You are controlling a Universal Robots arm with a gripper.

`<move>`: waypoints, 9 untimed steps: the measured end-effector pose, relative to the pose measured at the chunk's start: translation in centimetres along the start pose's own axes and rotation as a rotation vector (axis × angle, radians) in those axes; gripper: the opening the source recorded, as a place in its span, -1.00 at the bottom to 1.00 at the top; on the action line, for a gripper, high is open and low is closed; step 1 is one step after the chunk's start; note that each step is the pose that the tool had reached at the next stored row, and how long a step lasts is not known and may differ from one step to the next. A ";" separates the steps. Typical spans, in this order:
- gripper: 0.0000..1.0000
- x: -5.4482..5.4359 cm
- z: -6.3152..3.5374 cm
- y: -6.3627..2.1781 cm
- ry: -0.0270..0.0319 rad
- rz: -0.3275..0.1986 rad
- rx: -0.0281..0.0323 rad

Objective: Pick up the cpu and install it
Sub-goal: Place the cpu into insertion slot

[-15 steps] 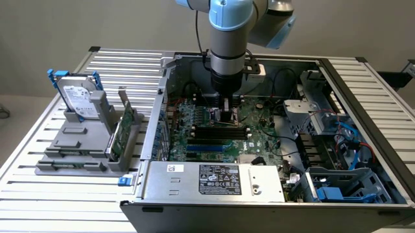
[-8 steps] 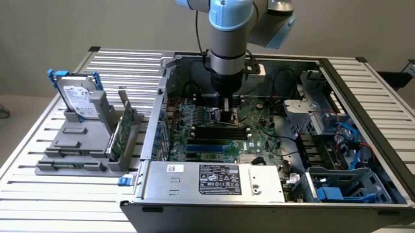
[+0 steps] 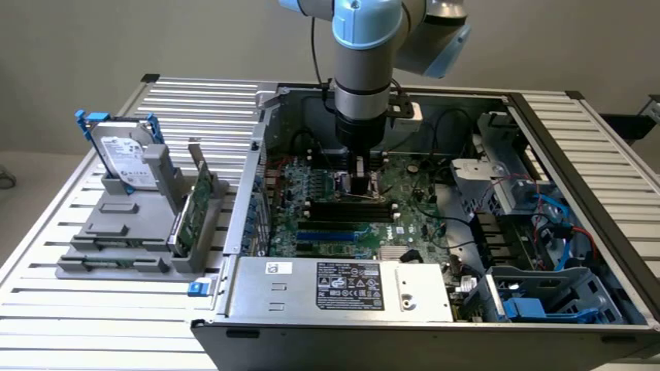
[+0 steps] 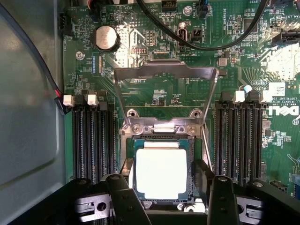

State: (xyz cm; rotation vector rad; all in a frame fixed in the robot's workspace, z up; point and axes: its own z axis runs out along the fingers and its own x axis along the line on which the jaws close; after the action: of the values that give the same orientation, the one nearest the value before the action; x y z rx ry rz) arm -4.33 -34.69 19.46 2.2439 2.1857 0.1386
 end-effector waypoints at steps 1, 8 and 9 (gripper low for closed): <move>0.25 0.0 0.00 0.00 0.0000 0.000 0.0000; 0.25 0.0 0.00 0.00 -0.0006 0.000 0.0001; 0.25 0.0 0.00 0.00 -0.0011 0.000 0.0000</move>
State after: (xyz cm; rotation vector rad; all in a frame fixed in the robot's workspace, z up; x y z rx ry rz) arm -4.33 -34.69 19.46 2.2439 2.1847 0.1374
